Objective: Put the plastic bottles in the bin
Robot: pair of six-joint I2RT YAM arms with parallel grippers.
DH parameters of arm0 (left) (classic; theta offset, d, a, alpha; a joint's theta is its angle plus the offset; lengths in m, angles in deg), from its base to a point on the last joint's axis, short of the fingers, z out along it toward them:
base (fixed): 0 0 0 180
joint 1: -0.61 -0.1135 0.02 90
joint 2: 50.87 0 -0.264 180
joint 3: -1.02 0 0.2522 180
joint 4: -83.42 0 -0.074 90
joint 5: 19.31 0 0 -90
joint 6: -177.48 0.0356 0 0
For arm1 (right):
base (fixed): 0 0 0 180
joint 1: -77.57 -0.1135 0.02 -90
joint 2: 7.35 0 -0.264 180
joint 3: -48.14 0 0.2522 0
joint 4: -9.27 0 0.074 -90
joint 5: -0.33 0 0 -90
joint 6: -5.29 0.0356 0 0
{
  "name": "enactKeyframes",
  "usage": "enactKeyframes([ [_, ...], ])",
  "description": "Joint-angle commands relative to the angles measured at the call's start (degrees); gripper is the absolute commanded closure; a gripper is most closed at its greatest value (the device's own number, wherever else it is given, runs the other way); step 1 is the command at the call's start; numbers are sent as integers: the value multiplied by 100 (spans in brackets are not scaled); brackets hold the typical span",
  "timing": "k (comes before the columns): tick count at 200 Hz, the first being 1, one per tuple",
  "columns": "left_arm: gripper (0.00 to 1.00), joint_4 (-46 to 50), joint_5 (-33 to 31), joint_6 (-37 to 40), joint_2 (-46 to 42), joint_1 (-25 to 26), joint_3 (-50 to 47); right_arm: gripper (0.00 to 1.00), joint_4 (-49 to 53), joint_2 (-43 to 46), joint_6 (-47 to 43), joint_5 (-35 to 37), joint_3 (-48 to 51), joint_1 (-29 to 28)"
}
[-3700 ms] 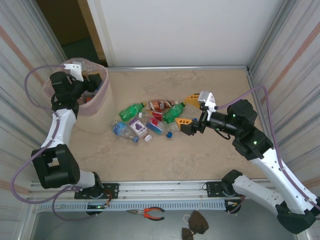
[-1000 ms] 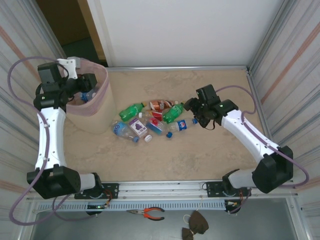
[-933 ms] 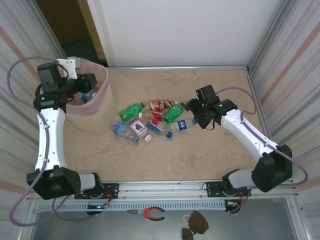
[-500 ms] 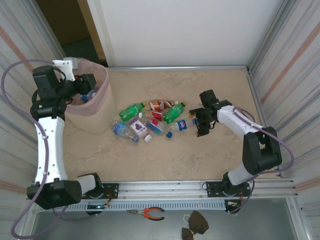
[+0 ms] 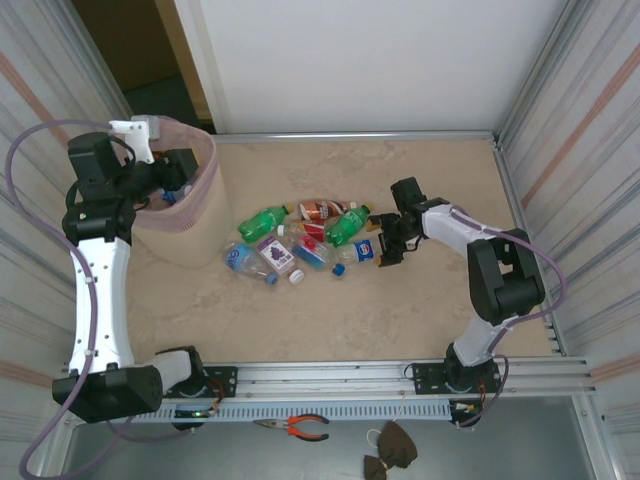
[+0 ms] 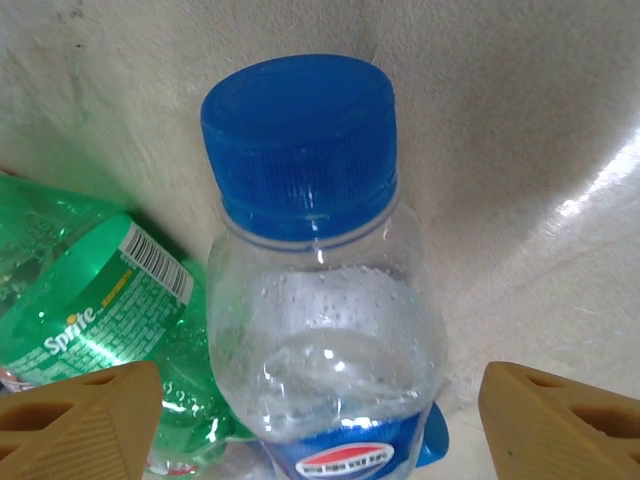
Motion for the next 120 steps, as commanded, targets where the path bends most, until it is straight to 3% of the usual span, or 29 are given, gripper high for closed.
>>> enactKeyframes([
  [1,52,-109,161,-99,-138,26,-44,21,-185,-199,198,-114,7,7],
  [87,52,-207,232,-195,-140,45,-134,25,-417,-562,175,-160,236,16],
  [120,52,-242,258,-234,-153,48,-161,33,-435,-568,145,-156,306,51],
])
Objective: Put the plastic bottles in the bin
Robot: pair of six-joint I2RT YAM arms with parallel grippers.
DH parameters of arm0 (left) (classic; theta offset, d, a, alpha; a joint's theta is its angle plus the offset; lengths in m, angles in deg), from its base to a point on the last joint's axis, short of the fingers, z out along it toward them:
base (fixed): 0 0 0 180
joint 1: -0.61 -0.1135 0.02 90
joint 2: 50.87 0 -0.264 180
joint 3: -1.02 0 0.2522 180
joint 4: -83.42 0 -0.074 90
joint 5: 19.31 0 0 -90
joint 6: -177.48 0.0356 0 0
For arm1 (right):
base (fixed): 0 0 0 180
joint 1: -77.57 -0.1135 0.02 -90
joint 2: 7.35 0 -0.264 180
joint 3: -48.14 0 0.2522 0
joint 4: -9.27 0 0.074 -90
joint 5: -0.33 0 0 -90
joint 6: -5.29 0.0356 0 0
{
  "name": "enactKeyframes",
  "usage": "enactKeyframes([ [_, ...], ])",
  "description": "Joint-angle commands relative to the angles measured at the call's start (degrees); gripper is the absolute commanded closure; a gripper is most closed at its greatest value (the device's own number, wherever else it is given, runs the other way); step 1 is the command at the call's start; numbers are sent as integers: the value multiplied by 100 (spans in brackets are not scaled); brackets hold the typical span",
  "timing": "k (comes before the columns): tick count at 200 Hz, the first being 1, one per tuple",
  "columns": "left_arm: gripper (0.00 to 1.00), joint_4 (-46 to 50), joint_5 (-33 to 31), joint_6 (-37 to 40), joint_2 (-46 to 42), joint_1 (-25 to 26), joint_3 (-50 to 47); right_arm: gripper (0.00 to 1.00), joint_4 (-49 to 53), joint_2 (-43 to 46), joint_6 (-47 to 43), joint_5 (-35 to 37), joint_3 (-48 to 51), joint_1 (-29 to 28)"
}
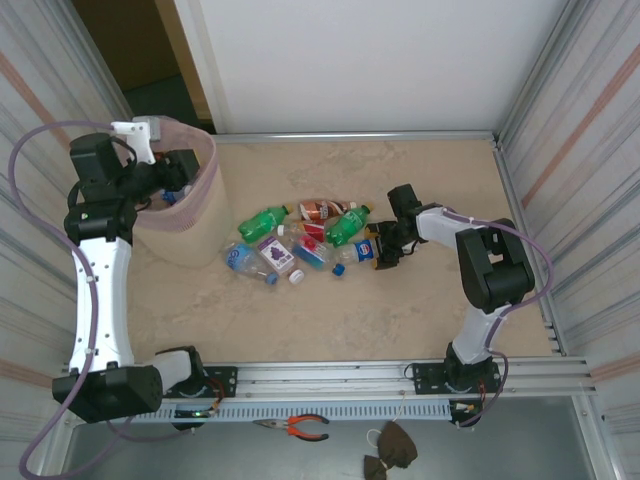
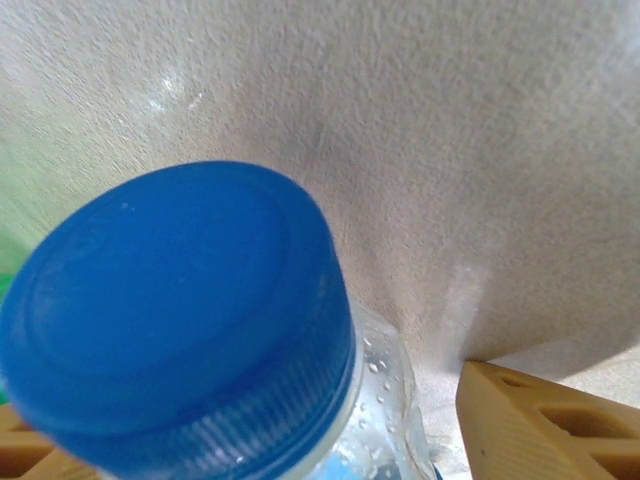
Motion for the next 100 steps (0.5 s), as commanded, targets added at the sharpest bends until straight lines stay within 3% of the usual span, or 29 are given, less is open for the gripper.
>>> enactKeyframes([
  [1,52,-150,151,-119,-153,35,-56,33,27,-80,31,-4,124,40],
  [100,52,-325,303,-225,-186,304,146,41,534,973,-356,640,235,123],
])
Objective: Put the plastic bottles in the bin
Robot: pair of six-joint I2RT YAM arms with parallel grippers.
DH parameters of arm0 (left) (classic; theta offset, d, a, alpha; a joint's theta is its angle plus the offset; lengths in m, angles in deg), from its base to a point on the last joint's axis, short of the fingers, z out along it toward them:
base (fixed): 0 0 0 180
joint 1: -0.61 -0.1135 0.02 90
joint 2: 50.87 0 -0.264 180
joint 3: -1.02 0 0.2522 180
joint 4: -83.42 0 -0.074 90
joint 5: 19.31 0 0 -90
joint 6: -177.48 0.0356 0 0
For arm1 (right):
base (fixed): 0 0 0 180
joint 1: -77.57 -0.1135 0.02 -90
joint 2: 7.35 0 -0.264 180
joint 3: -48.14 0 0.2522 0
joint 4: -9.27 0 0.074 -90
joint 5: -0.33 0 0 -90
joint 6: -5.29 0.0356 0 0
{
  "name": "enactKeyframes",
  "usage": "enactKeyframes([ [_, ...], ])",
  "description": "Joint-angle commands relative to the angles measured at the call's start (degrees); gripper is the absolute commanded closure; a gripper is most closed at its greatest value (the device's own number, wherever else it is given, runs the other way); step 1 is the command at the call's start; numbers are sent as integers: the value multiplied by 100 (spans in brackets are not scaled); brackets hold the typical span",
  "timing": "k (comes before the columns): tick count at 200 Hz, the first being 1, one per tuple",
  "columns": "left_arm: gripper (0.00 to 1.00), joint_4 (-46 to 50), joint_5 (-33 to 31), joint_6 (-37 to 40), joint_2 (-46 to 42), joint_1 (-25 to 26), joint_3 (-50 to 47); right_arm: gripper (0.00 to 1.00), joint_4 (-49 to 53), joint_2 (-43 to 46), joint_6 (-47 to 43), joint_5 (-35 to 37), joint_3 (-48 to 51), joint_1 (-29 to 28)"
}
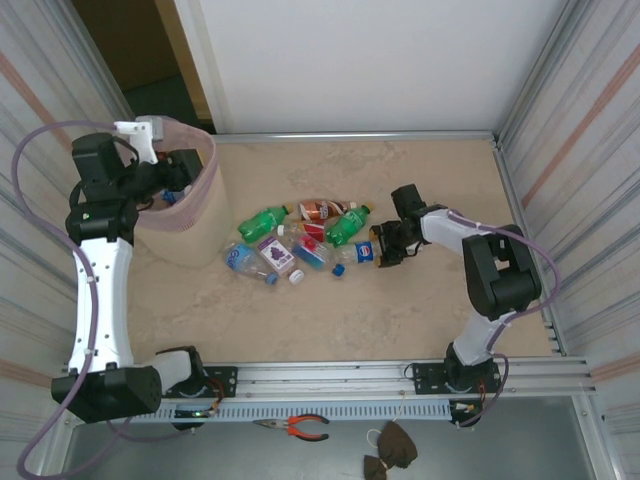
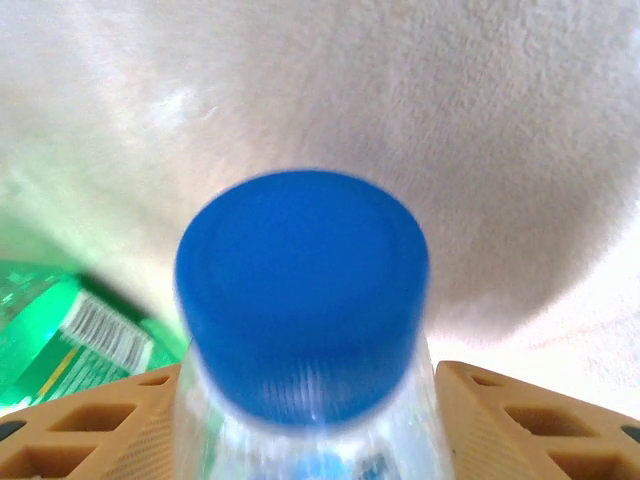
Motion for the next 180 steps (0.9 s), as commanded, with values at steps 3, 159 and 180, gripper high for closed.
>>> enactKeyframes([
  [3,52,-287,180,-101,-167,179,159,41,410,567,-274,436,82,62],
  [159,51,-462,261,-144,-62,481,199,50,528,1231,-801,808,353,194],
  [180,51,-469,288,-118,-47,506,197,51,520,1403,-1185,937,306,202],
])
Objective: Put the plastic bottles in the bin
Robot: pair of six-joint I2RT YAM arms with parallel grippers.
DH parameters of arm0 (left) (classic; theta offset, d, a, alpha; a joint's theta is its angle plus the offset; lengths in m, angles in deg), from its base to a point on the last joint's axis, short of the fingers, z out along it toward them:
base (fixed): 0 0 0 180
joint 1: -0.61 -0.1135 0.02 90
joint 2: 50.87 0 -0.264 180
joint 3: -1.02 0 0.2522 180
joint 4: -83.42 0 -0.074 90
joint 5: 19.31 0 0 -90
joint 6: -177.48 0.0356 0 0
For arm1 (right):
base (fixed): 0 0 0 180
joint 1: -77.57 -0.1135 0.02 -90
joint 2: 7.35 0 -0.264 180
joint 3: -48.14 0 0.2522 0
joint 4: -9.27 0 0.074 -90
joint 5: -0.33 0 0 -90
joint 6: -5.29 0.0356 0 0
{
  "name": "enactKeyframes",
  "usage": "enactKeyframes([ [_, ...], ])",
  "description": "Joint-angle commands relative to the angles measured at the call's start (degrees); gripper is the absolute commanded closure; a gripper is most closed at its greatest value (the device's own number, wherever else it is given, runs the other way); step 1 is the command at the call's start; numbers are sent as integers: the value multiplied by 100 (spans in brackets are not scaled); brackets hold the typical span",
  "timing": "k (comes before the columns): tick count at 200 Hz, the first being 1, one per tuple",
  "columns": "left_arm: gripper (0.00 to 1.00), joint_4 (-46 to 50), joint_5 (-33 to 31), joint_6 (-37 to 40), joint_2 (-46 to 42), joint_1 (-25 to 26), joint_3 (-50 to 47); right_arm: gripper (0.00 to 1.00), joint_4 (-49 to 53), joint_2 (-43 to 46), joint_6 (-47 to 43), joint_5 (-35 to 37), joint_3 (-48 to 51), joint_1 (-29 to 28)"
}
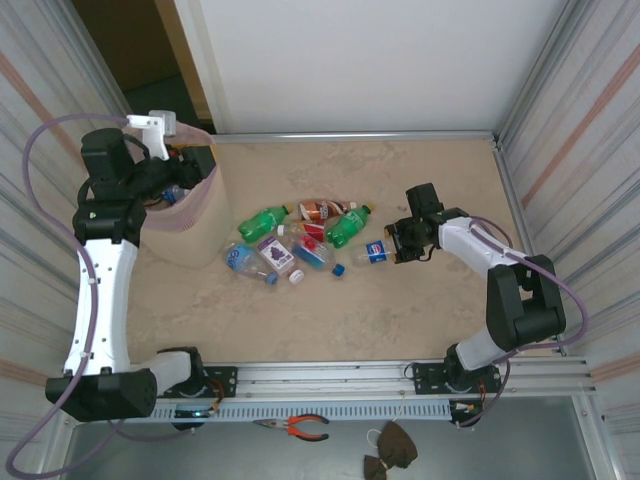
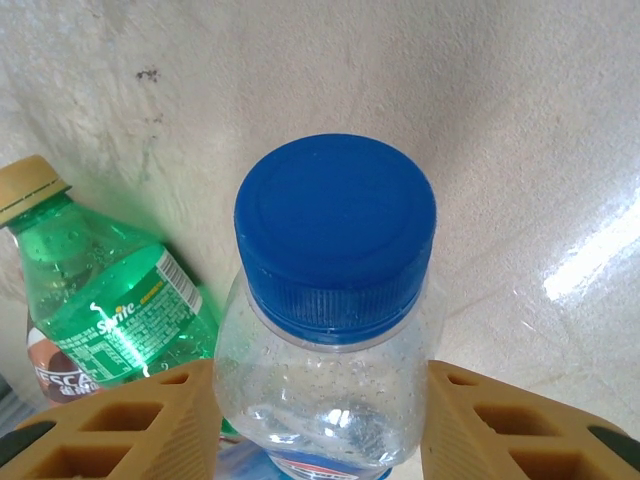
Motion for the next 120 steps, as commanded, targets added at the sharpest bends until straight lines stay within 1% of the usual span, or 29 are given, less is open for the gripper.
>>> enactKeyframes([
  [1,51,-179,183,-9,-38,55,91,51,73,256,-501,235,-36,38],
  [39,51,-242,279,61,12,188,99,50,-121,735,-1573,359,-21,38],
  [70,50,-264,404,259,101,415,158,49,-485,1232,-2909,165,-1,23],
  [89,49,-294,516,440,169,615,185,48,-747,1588,-3728,-226,8,19],
  [120,47,-434,995,698,267,942,165,48,-1241,2208,-5215,-921,60,-72],
])
